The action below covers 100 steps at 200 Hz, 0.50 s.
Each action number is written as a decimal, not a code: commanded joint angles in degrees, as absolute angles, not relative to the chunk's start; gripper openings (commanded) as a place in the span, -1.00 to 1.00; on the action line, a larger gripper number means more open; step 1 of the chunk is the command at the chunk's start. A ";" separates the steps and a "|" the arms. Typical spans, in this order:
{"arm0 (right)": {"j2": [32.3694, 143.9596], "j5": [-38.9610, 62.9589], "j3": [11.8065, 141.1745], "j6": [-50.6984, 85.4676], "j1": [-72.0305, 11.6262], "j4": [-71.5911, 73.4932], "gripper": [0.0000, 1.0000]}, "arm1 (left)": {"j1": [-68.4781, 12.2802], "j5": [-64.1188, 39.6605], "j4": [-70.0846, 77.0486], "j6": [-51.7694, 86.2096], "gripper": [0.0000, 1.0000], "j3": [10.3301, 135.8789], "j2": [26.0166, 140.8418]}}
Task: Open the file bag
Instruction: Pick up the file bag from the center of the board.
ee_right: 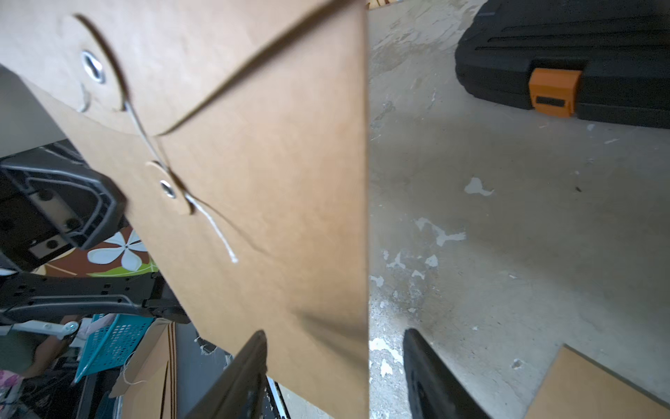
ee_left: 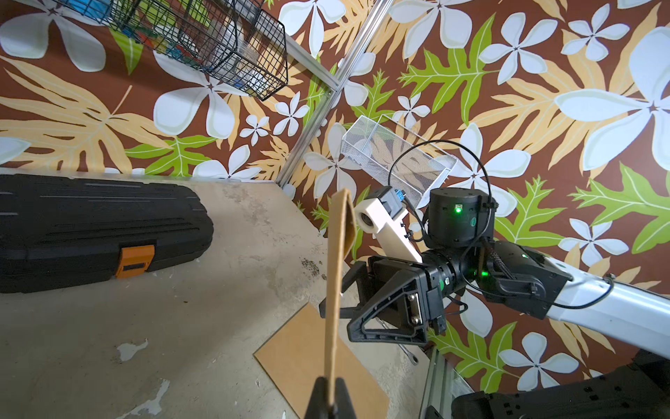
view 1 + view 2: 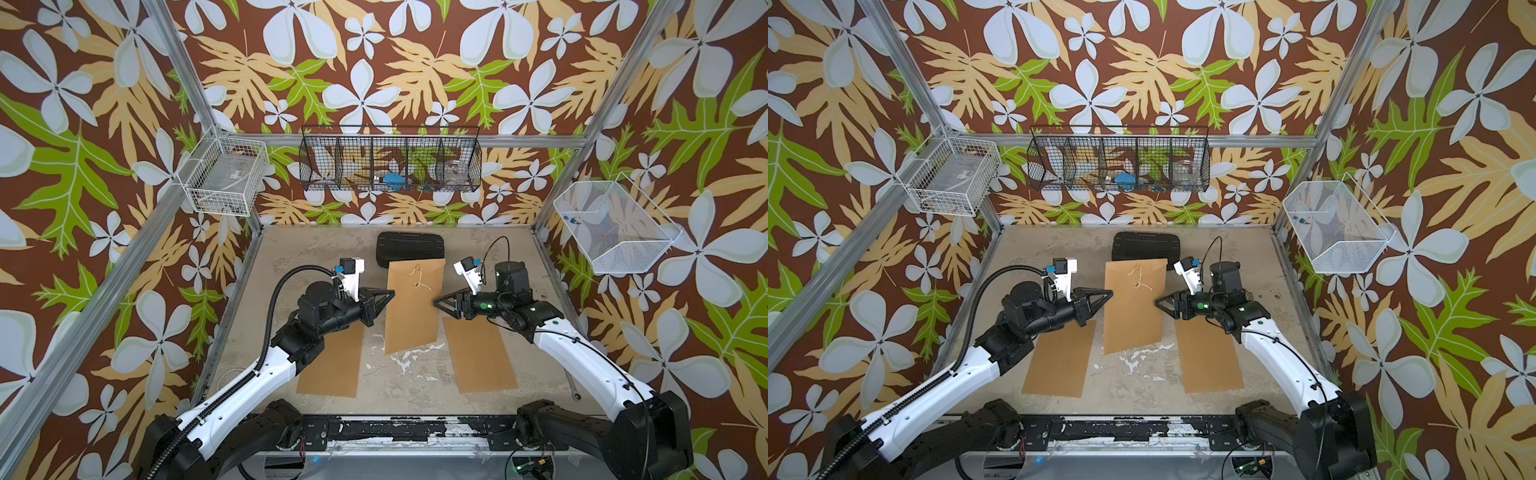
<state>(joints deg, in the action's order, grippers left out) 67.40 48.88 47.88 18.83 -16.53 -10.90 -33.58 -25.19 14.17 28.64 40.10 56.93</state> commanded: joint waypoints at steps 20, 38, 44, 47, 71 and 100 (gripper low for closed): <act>65.59 55.62 46.70 17.64 -16.54 -6.71 0.07 | -33.49 -27.95 19.28 30.57 -1.00 38.82 57.04; 64.68 56.99 46.23 17.84 -16.53 -5.82 0.02 | -33.49 -27.86 19.75 30.76 -1.00 38.42 57.22; 64.38 57.25 46.14 17.91 -16.59 -5.74 -0.01 | -33.49 -27.78 19.86 30.85 -1.00 38.36 57.22; 64.23 57.36 46.14 17.86 -16.61 -5.64 -0.02 | -33.49 -27.77 19.94 30.89 -1.00 38.33 57.28; 63.16 58.26 45.88 18.19 -16.60 -5.18 -0.19 | -33.48 -26.99 20.51 31.18 -1.00 38.15 57.39; 62.06 58.84 45.36 18.37 -16.56 -4.59 -0.40 | -33.40 -26.81 22.54 32.21 -1.00 37.58 58.07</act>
